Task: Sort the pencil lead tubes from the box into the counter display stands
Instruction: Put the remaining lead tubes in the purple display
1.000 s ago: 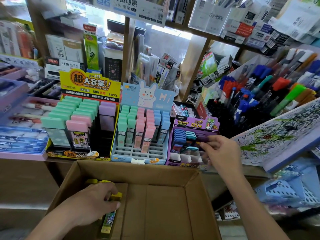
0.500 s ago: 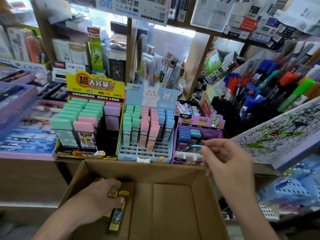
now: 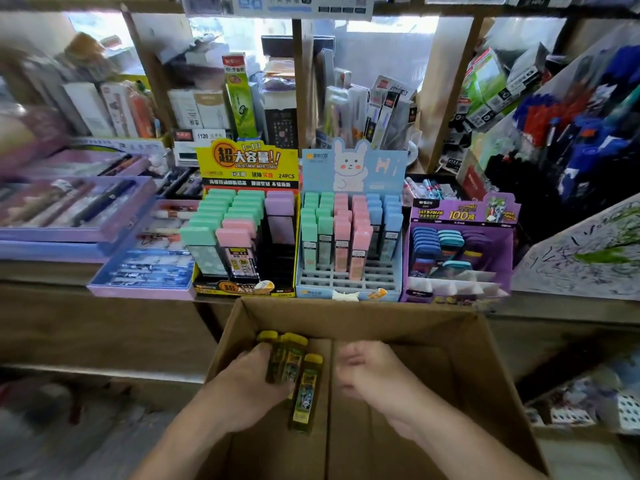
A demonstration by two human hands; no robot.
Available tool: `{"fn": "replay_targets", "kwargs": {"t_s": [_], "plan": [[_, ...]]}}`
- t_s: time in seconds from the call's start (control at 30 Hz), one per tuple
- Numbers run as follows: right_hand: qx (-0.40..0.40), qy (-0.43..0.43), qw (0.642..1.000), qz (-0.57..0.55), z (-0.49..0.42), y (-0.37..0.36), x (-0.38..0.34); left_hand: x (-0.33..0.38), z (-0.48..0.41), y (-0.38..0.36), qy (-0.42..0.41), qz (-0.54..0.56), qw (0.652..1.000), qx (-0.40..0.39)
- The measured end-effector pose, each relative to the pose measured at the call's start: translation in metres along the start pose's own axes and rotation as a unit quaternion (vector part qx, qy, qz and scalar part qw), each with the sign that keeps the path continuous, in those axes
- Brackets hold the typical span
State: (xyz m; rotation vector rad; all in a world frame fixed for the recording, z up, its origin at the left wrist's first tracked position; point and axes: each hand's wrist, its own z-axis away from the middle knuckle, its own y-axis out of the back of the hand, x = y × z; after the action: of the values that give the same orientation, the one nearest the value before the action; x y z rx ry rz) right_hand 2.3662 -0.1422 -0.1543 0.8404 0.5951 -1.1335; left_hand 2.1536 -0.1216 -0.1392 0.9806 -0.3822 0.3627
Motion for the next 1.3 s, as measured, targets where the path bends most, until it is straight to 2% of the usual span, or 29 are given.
{"fn": "replay_targets", "kwargs": {"t_s": [0.13,0.27,0.37,0.5,0.6,0.8,1.07,1.3], "plan": [[-0.006,-0.075,0.997,0.007,-0.018,-0.015,0.018,0.001,-0.001,-0.003,0.009,0.044,0.999,-0.015],[-0.010,-0.105,0.994,-0.005,-0.023,-0.025,0.027,0.001,-0.006,-0.013,0.022,0.041,0.999,-0.008],[-0.015,-0.110,0.994,-0.009,-0.023,-0.030,0.028,0.002,-0.009,-0.017,0.033,0.042,0.999,-0.004],[-0.006,-0.101,0.994,-0.030,-0.022,-0.033,0.026,0.004,-0.011,-0.016,0.037,0.114,0.993,0.004],[-0.008,-0.101,0.993,-0.058,-0.021,-0.034,0.028,0.002,-0.013,-0.018,0.047,0.128,0.991,0.008],[-0.021,-0.117,0.985,-0.123,-0.020,-0.032,0.029,0.007,-0.018,-0.018,0.065,0.184,0.980,-0.027],[-0.008,-0.122,0.979,-0.162,-0.019,-0.036,0.030,0.008,-0.015,-0.024,0.048,0.258,0.965,-0.024],[0.002,-0.120,0.978,-0.171,-0.016,-0.037,0.029,0.006,-0.018,-0.026,0.071,0.263,0.962,-0.038]]}}
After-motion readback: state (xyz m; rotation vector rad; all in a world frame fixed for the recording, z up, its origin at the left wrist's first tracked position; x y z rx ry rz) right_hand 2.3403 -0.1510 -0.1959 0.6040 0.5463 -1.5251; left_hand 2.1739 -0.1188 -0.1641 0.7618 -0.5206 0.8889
